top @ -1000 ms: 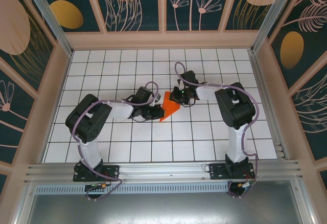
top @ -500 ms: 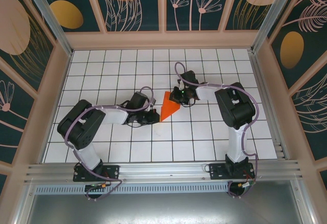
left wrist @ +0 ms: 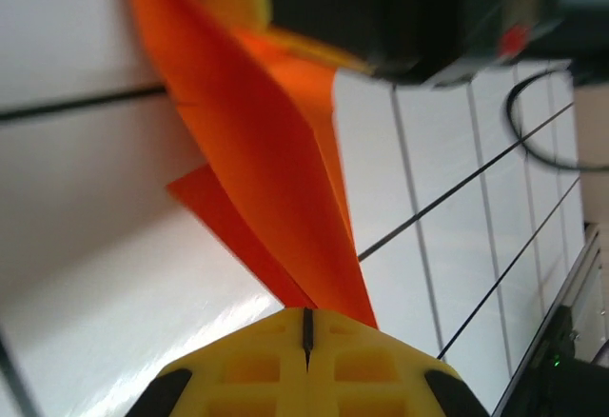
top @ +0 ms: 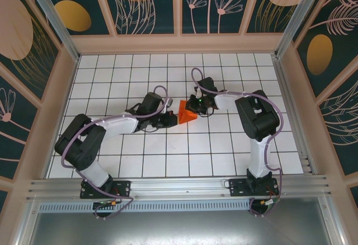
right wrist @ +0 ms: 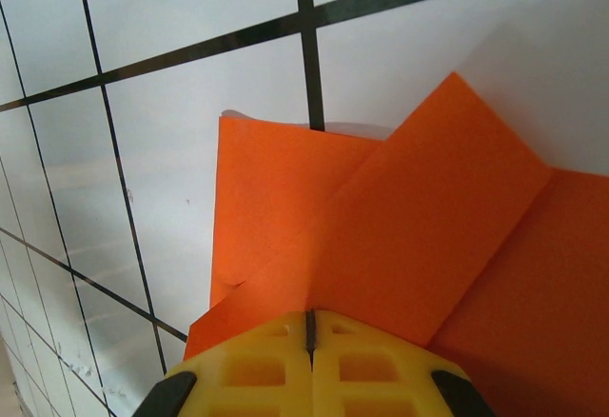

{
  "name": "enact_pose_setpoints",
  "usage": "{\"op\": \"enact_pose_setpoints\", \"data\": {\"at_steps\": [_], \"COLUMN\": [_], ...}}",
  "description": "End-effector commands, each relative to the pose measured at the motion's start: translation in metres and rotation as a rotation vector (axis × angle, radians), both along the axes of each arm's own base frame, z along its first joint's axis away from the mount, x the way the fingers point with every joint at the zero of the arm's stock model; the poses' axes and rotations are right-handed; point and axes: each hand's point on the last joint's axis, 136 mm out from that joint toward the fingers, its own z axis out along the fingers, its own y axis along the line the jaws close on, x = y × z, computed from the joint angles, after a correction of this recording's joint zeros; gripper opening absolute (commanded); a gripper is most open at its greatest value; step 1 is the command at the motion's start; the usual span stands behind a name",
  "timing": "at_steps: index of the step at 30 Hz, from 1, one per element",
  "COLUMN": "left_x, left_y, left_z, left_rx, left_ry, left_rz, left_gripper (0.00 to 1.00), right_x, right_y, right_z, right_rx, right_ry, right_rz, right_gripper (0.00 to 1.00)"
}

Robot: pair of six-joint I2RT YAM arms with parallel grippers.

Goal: Fold a paper plane with a square sheet of paper (pick it up from the middle)
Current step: Fourth fold the wing at the center of the table.

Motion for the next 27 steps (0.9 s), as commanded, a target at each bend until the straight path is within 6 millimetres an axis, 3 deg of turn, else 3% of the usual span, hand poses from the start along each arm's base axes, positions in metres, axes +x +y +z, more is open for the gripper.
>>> {"op": "enact_pose_setpoints", "data": {"at_steps": [1, 8, 12, 17, 21, 27], "left_x": [0.009, 0.022, 0.032, 0.031, 0.026, 0.017], "left_y": [-0.008, 0.025, 0.039, 0.007, -0.017, -0.031], "left_z": [-0.002, -0.016, -0.012, 0.017, 0.02, -0.015], "left_rx": [0.001, 0.209, 0.273, 0.078, -0.035, -0.016], "left_ry": [-0.015, -0.057, -0.096, -0.133, -0.083, 0.023], "left_rz": [-0.008, 0.097, 0.165, 0.085, 0.007, -0.06], "left_gripper": [0.03, 0.06, 0.11, 0.11, 0.07, 0.06], "right_x": [-0.032, -0.031, -0.031, -0.032, -0.033, -0.033], "right_y": [-0.034, -0.033, -0.033, -0.034, -0.034, -0.034], "right_z": [-0.069, -0.068, -0.068, -0.069, -0.069, -0.069], "right_rx": [-0.185, -0.184, -0.185, -0.187, -0.186, -0.185], "right_ry": [0.16, 0.156, 0.155, 0.158, 0.16, 0.161], "right_rz": [-0.051, -0.048, -0.045, -0.046, -0.046, -0.045], "right_gripper": [0.0, 0.0, 0.0, 0.0, 0.0, 0.0]}}
